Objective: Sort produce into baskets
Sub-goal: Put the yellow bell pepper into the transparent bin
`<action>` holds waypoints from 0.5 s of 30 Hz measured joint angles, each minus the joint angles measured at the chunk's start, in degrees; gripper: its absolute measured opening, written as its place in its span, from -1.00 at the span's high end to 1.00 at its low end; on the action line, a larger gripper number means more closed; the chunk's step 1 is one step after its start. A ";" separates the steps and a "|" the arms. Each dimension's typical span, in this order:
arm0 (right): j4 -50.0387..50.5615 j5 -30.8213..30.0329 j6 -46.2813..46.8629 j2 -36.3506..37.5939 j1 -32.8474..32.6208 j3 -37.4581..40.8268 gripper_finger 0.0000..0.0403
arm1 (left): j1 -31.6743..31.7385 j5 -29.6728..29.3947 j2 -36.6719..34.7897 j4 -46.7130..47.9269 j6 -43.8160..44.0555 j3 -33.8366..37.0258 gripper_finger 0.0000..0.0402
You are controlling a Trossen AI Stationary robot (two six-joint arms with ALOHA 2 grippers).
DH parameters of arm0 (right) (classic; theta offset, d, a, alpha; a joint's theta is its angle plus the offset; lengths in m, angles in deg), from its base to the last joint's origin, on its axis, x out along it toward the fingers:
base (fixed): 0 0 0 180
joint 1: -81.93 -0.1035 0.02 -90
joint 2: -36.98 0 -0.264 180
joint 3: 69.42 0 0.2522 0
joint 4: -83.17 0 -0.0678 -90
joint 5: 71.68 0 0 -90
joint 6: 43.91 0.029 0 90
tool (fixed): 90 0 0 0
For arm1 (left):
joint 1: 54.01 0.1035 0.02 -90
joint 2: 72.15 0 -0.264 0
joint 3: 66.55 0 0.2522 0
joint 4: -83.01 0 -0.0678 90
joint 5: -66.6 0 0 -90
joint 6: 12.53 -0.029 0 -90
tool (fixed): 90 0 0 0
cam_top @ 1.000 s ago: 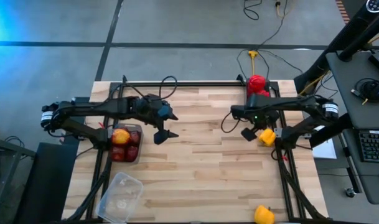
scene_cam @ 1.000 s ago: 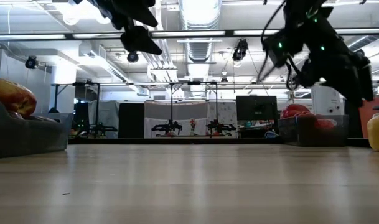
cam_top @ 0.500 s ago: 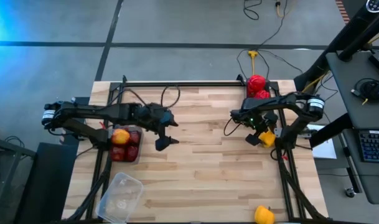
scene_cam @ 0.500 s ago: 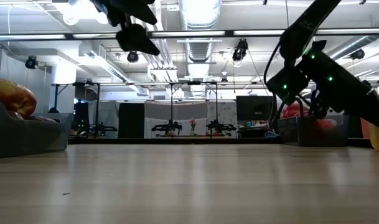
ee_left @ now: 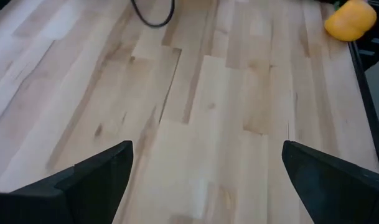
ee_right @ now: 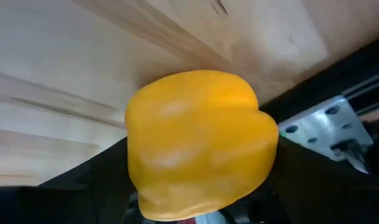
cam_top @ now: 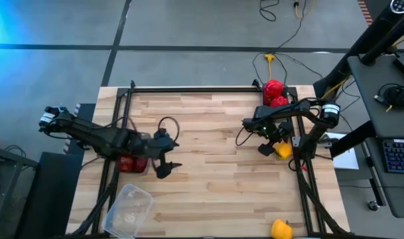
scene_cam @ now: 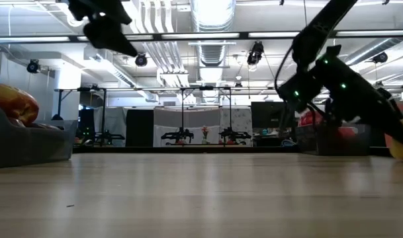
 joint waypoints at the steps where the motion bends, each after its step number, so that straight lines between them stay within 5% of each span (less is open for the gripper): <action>1: -0.01 0.09 0.50 0.47 -0.42 -1.01 -0.54 | -0.63 -1.10 -0.82 0.48 1.63 0.67 -0.96; 7: -5.23 3.45 5.33 2.24 -5.03 -11.53 -0.54 | -1.92 -2.31 -6.61 2.63 5.77 5.51 -0.96; 15: -40.07 11.75 16.40 1.64 -10.69 -18.74 -0.54 | -3.51 4.19 -12.91 5.60 7.16 10.42 -0.96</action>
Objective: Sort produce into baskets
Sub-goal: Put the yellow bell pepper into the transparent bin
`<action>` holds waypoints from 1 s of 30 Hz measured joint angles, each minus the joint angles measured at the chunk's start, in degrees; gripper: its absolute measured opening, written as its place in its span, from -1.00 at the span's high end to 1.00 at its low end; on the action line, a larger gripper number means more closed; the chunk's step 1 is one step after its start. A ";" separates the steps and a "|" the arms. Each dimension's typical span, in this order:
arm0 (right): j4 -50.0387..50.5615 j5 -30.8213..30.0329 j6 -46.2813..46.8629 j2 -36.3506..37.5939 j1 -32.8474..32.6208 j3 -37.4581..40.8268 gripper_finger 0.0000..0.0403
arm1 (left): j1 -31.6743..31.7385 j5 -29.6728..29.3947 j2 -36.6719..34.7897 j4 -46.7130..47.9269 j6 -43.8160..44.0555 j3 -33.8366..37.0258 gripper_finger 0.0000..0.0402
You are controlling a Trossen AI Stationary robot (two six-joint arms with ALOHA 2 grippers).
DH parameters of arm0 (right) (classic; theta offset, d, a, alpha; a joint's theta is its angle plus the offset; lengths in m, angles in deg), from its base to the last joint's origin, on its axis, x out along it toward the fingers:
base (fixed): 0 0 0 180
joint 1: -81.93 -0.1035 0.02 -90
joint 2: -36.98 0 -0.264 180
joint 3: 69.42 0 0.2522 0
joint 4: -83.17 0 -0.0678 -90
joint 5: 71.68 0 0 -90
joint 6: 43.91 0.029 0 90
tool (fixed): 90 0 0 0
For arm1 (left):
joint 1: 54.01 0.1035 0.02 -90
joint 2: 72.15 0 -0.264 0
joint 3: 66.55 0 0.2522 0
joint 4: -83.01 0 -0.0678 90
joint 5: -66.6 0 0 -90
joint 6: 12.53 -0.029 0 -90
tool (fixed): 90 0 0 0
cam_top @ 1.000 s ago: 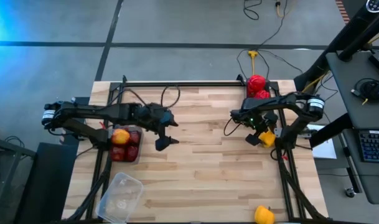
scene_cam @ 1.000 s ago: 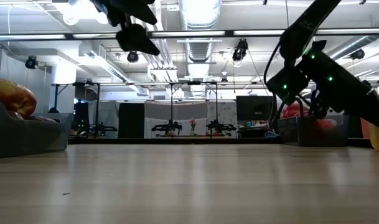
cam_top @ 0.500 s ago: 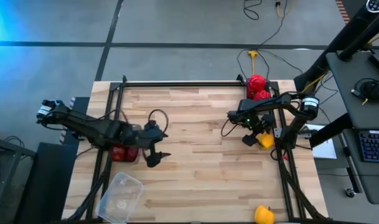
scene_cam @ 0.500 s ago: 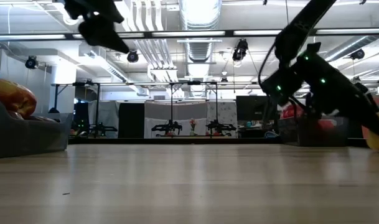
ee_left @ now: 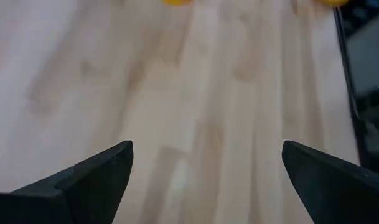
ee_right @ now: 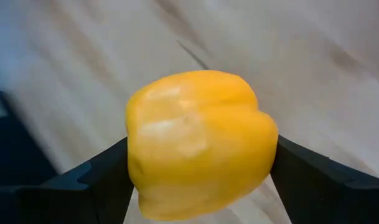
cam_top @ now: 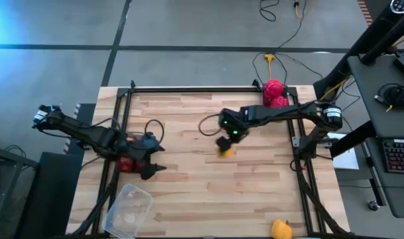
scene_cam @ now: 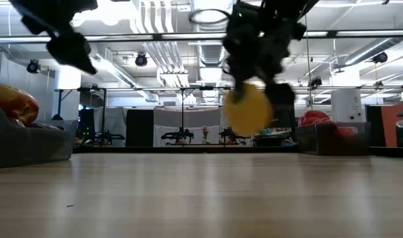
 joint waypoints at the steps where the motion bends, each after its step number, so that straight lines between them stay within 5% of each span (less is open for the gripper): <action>1: -6.05 1.07 1.90 -0.66 -0.39 0.48 -0.54 | -0.01 2.04 0.19 0.27 -0.04 0.46 -0.96; 4: -23.44 4.31 8.06 -3.13 -1.36 2.41 -0.54 | -0.48 5.95 1.57 -0.11 -1.06 1.56 -0.96; 13: -62.67 3.07 23.79 -13.30 -6.82 5.24 -0.55 | -1.49 0.94 5.28 -5.84 -5.26 1.53 -0.96; 24: -66.31 -4.07 29.41 -16.88 -11.77 5.59 -0.54 | -3.37 -16.41 5.28 -7.06 -2.72 -1.91 -0.96; 30: -66.98 -5.78 31.45 -15.64 -12.15 5.75 -0.53 | -3.86 -16.54 9.32 -7.02 -2.91 -2.21 -0.96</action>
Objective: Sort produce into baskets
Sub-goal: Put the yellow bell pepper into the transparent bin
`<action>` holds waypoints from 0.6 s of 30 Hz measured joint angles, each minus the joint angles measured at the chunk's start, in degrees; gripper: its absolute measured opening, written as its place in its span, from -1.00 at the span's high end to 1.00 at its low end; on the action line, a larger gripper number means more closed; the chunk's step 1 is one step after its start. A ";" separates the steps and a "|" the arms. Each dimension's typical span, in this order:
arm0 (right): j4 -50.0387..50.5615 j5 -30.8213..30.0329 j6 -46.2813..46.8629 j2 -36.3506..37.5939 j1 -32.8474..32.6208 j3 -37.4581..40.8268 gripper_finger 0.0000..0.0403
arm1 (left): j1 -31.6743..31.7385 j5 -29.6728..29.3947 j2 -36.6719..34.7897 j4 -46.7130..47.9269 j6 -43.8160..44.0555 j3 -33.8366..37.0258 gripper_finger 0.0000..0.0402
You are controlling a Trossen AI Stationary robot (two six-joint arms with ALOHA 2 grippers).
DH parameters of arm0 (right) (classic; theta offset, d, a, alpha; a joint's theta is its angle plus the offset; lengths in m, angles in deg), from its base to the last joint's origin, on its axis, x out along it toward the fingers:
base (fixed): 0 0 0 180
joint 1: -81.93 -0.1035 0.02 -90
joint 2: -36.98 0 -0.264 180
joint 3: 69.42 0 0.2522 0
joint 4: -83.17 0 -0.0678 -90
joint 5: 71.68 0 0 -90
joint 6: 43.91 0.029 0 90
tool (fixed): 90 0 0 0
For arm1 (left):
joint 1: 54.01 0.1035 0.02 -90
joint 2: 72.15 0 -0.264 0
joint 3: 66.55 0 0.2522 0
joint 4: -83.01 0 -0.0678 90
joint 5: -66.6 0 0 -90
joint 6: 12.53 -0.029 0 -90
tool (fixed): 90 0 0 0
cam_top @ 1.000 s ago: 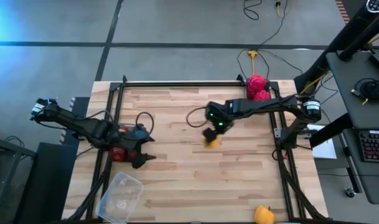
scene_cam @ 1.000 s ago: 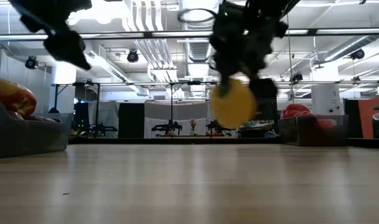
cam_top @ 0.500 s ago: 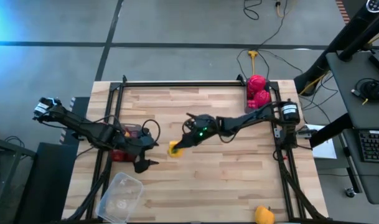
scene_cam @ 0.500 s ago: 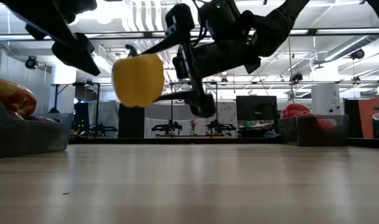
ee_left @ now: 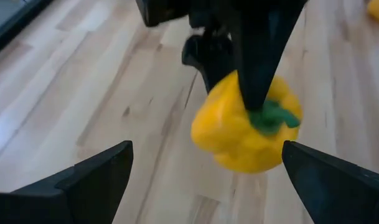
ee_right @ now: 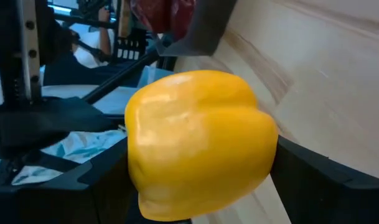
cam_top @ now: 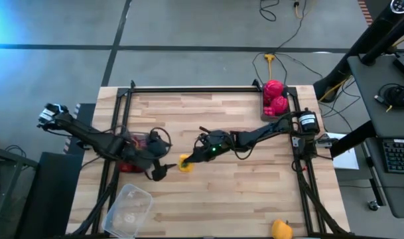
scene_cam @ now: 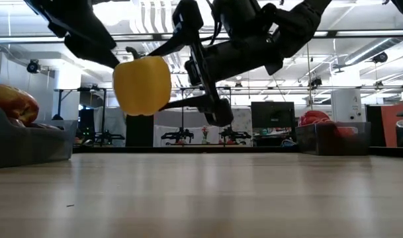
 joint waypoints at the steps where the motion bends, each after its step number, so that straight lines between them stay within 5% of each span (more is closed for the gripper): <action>1: 0.17 0.13 0.00 0.10 0.00 0.21 -0.53 | 0.02 0.08 1.03 -0.38 -0.22 -0.17 -0.96; 7: 0.46 0.65 -1.52 0.14 -0.69 1.04 -0.53 | -0.21 3.88 8.19 0.35 6.38 -5.15 -0.96; 18: 0.40 3.14 -1.13 0.19 -1.07 4.16 -0.54 | -6.06 1.33 18.56 4.26 7.17 -8.42 -0.96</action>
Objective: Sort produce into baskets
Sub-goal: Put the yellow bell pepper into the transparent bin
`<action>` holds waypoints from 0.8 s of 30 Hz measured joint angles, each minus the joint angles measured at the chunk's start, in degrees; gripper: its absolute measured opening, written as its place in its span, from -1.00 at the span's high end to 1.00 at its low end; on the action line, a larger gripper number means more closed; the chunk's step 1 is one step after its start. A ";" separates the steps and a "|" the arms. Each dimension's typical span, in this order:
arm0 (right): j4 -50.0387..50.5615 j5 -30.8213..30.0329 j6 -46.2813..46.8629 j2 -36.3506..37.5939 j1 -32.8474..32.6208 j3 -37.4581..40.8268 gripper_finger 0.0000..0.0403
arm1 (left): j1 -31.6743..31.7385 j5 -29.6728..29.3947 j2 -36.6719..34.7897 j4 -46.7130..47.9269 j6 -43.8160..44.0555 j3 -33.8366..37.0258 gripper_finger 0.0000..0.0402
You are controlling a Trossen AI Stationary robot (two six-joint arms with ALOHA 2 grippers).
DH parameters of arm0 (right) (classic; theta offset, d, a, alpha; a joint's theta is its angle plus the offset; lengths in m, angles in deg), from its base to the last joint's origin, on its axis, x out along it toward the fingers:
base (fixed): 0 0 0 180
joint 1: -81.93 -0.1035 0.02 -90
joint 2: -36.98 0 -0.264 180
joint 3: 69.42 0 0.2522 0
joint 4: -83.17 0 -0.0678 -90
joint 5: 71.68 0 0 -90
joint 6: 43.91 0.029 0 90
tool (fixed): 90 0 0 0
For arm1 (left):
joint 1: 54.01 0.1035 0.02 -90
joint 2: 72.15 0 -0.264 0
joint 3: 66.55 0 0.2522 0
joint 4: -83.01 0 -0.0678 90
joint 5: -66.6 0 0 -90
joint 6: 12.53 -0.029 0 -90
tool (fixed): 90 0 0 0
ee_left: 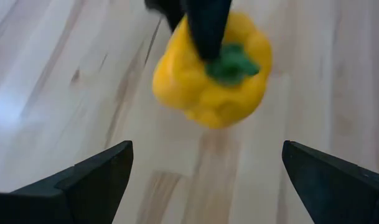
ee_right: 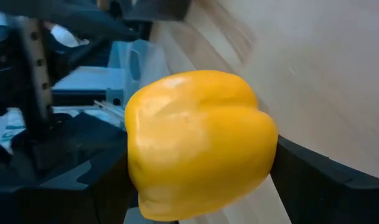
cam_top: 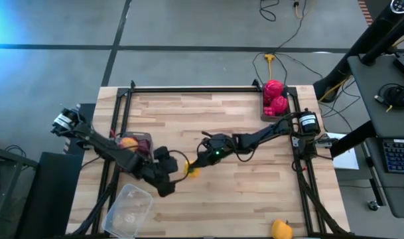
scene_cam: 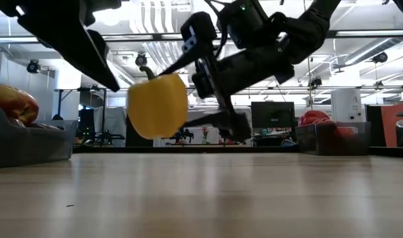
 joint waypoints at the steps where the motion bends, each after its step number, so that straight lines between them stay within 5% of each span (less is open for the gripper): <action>1: 0.04 0.41 0.48 0.00 -0.02 0.52 -0.54 | -0.30 -0.99 0.43 -1.75 -0.34 0.20 -0.96; 14: 0.08 -3.42 2.70 -0.02 0.03 2.97 -0.53 | 0.65 -4.92 3.35 -24.40 -3.78 9.08 -0.96; 18: 0.89 -3.07 1.16 -0.02 0.37 2.98 -0.53 | 1.47 -8.20 4.50 -35.01 -14.27 12.88 -0.96; 24: 0.82 -2.56 1.61 -0.12 0.39 2.32 -0.54 | 3.62 -4.46 7.91 -43.23 -26.83 12.90 -0.96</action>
